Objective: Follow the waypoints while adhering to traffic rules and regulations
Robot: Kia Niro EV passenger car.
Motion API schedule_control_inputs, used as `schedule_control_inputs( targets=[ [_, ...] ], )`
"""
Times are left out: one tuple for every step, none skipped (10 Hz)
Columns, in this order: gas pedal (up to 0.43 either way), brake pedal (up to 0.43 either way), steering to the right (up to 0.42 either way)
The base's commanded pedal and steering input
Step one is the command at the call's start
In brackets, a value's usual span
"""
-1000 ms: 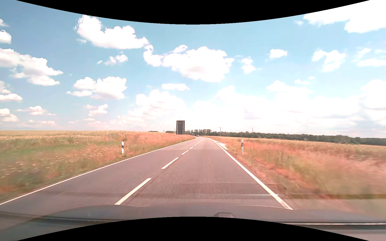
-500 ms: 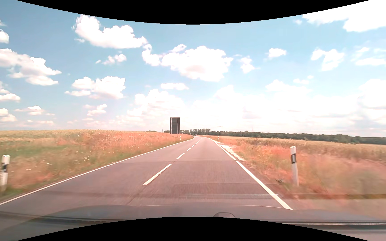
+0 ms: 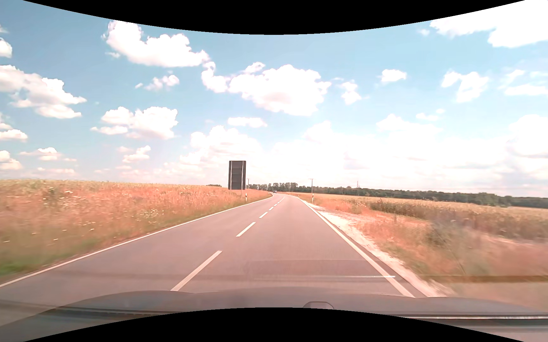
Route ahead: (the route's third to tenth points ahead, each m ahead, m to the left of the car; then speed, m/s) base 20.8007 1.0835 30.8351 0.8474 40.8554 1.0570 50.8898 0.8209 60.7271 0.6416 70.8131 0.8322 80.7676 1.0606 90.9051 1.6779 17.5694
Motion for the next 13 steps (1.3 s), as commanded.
schedule_control_inputs(
  targets=[
    [0.197, 0.000, 0.000],
    [0.189, 0.000, 0.000],
    [0.189, 0.000, -0.001],
    [0.189, 0.000, -0.001],
    [0.189, 0.000, -0.001],
    [0.157, 0.000, -0.001],
    [0.138, 0.000, -0.001],
    [0.118, 0.000, -0.001],
    [0.110, 0.000, -0.001],
    [0.098, 0.000, -0.001],
    [0.087, 0.000, -0.001],
    [0.087, 0.000, -0.002],
    [0.087, 0.000, -0.002]
  ],
)
